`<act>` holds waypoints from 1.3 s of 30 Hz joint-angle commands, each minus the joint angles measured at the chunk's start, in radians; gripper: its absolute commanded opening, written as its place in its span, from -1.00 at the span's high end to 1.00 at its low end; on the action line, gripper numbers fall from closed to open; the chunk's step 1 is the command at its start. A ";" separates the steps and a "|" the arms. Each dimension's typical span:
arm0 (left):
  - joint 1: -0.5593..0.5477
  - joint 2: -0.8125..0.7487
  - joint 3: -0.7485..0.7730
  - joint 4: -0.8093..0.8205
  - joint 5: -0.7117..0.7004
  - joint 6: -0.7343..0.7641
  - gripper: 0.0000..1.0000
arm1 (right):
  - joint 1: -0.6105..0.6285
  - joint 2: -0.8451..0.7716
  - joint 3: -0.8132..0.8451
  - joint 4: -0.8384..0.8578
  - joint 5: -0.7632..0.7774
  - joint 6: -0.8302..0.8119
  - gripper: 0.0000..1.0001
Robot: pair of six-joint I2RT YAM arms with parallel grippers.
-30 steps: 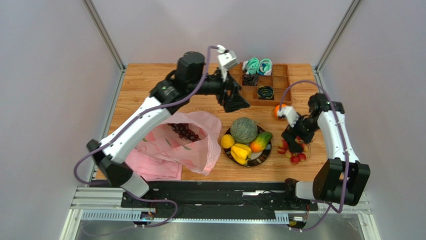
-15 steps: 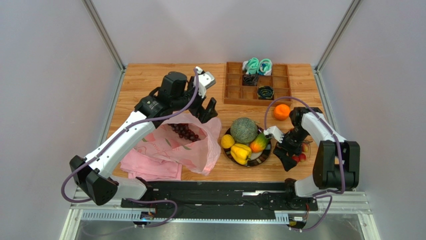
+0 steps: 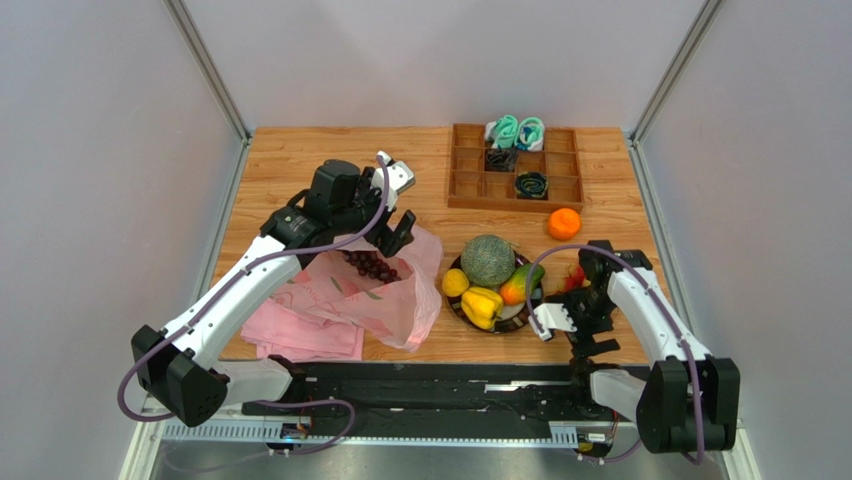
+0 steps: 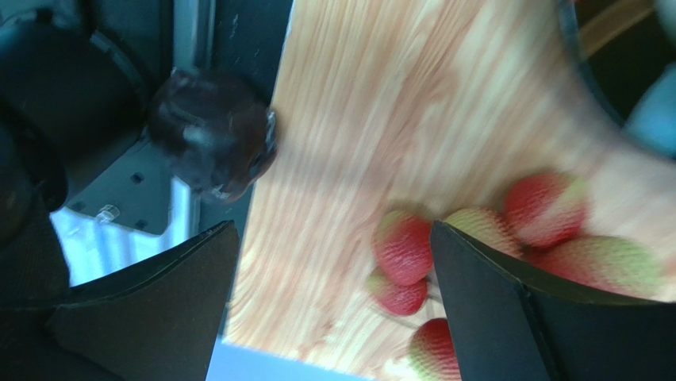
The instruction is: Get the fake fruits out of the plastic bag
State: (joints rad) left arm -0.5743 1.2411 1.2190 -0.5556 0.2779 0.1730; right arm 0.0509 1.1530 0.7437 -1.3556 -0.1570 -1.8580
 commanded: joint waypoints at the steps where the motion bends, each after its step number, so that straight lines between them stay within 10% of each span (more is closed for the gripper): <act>1: 0.002 -0.034 -0.019 0.039 -0.014 0.031 -0.99 | 0.001 -0.087 -0.033 -0.313 -0.133 -0.628 -0.92; 16: 0.017 -0.091 -0.124 0.071 -0.025 0.042 -0.99 | -0.016 0.109 -0.066 -0.312 -0.130 -0.909 -0.85; 18: 0.019 -0.100 -0.134 0.072 -0.028 0.045 -0.99 | -0.014 0.096 -0.066 -0.309 -0.305 -0.911 -0.90; 25: 0.028 -0.129 -0.168 0.075 -0.016 0.033 -0.99 | 0.248 0.074 0.123 -0.100 -0.748 -0.205 -0.89; 39: 0.028 -0.141 -0.145 0.062 0.029 0.042 -0.99 | 0.243 -0.068 0.053 -0.315 -0.532 -0.593 -0.78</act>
State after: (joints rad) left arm -0.5526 1.1183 1.0359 -0.4973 0.2817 0.1886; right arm 0.2489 1.0985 0.8524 -1.3411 -0.7246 -1.9781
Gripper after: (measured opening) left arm 0.992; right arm 0.895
